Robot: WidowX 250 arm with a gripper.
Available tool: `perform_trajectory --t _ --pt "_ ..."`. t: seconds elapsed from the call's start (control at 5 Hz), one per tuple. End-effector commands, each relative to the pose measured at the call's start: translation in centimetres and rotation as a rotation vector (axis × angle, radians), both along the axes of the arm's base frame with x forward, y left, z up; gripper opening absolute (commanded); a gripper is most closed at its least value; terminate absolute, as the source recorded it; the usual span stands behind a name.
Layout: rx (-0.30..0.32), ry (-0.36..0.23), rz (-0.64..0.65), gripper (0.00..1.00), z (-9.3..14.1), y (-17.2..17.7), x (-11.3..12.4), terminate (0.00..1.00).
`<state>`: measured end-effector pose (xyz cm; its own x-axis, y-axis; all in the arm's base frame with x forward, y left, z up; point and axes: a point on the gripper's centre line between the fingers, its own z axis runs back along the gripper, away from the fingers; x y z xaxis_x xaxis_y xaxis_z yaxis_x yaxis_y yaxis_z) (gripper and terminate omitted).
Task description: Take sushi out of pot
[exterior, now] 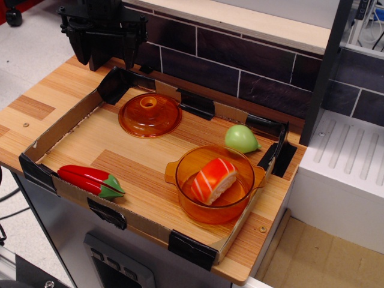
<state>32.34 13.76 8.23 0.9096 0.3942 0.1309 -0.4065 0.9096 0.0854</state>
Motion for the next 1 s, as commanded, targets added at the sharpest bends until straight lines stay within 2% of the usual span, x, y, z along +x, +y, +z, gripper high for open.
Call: perform_trajectory --t 0.0,0.2,0.4,0.6,0.8 --pt "0.0 0.0 0.0 1.0 0.0 0.0 0.0 0.0" --pt "-0.018 -0.019 -0.057 1.0 1.0 -1.6 -0.7 0.0" --pt "-0.036 -0.005 -0.15 1.0 1.8 -3.9 -1.8 0.0" --pt "-0.101 0.045 -0.28 1.0 2.7 -7.4 -3.9 0.0" --pt "-0.162 0.126 -0.389 1.0 2.7 -10.4 -5.9 0.0"
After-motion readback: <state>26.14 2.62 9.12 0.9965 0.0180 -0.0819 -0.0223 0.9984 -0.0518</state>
